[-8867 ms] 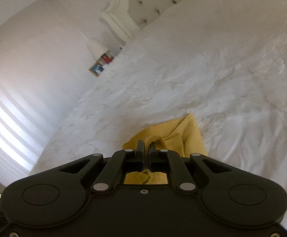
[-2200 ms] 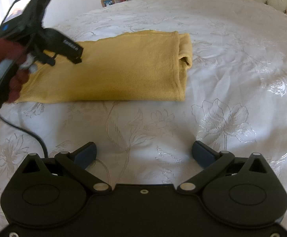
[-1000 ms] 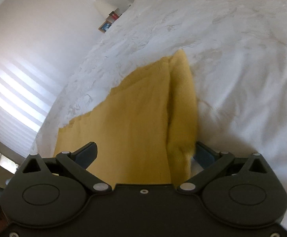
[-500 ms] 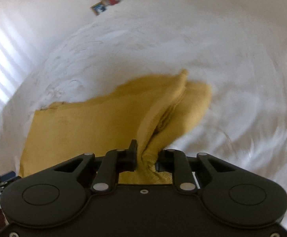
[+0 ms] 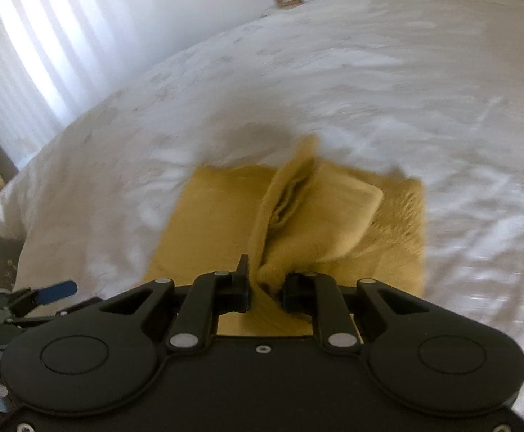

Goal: Fold small clothes

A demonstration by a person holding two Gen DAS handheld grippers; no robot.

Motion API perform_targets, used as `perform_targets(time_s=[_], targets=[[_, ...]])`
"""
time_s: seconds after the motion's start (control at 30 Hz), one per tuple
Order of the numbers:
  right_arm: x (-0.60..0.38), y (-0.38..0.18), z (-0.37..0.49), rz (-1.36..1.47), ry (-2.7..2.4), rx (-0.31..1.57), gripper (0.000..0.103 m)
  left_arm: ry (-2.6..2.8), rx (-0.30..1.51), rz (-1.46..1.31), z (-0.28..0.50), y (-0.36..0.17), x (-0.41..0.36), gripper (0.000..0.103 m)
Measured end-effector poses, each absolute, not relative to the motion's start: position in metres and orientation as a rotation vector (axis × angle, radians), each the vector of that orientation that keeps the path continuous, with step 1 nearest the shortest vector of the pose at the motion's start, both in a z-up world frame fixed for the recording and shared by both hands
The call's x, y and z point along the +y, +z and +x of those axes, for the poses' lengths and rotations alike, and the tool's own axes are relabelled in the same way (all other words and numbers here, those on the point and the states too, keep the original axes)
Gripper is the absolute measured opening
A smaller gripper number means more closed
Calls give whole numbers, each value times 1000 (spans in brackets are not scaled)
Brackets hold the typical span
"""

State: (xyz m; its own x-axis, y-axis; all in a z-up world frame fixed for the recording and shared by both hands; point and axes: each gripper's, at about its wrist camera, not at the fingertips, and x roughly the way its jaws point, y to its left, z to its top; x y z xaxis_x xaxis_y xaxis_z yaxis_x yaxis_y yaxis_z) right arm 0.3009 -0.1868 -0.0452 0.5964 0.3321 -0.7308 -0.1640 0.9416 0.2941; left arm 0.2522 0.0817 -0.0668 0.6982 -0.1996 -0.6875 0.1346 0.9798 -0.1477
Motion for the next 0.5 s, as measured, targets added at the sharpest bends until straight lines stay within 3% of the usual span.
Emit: perform_targets(time_s=[0.47, 0.5], targets=[[-119, -55, 315, 187, 248, 871, 24, -160, 771, -168, 256, -60, 108, 74], [-113, -56, 316, 165, 246, 869, 27, -158, 771, -168, 255, -61, 107, 74]])
